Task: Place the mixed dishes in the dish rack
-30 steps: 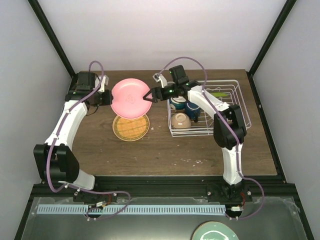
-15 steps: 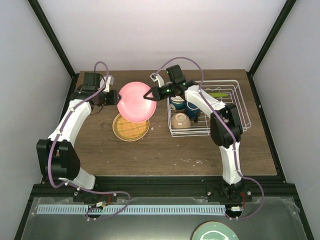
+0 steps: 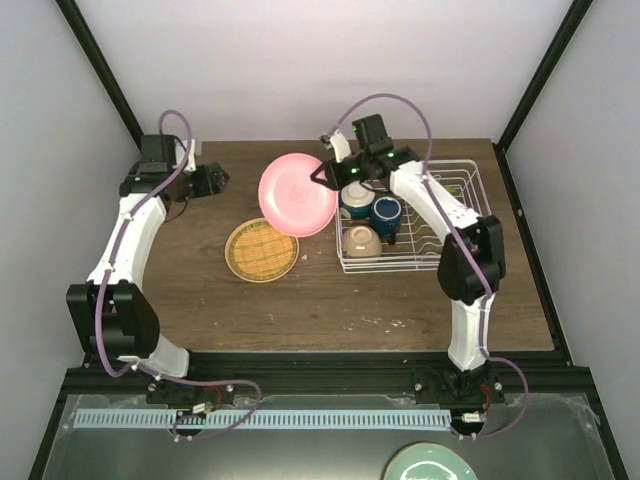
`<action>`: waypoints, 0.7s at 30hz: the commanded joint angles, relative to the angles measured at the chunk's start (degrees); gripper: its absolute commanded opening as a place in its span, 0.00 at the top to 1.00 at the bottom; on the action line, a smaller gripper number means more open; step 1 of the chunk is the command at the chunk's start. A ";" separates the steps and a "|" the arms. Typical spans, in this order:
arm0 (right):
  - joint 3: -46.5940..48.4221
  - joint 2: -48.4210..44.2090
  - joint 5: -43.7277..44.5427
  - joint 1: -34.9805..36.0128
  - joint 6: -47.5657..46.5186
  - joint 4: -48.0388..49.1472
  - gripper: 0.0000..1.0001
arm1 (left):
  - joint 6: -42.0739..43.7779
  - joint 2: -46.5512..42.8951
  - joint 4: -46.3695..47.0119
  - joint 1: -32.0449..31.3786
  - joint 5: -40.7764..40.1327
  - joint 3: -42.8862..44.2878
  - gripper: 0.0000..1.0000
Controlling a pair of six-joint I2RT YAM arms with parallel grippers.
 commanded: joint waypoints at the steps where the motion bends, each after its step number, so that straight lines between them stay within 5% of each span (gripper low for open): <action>1: 7.73 -7.12 4.34 -2.04 -13.71 -10.82 0.85 | -0.04 0.23 0.63 2.26 0.88 5.33 0.16; 12: -1.56 -22.05 29.48 -3.49 -28.49 -14.97 0.99 | -0.33 4.43 2.22 2.54 2.22 8.51 0.16; 21: -15.52 -38.49 44.81 -5.43 -39.25 -7.85 0.99 | 0.32 5.97 2.55 2.52 2.86 8.55 0.16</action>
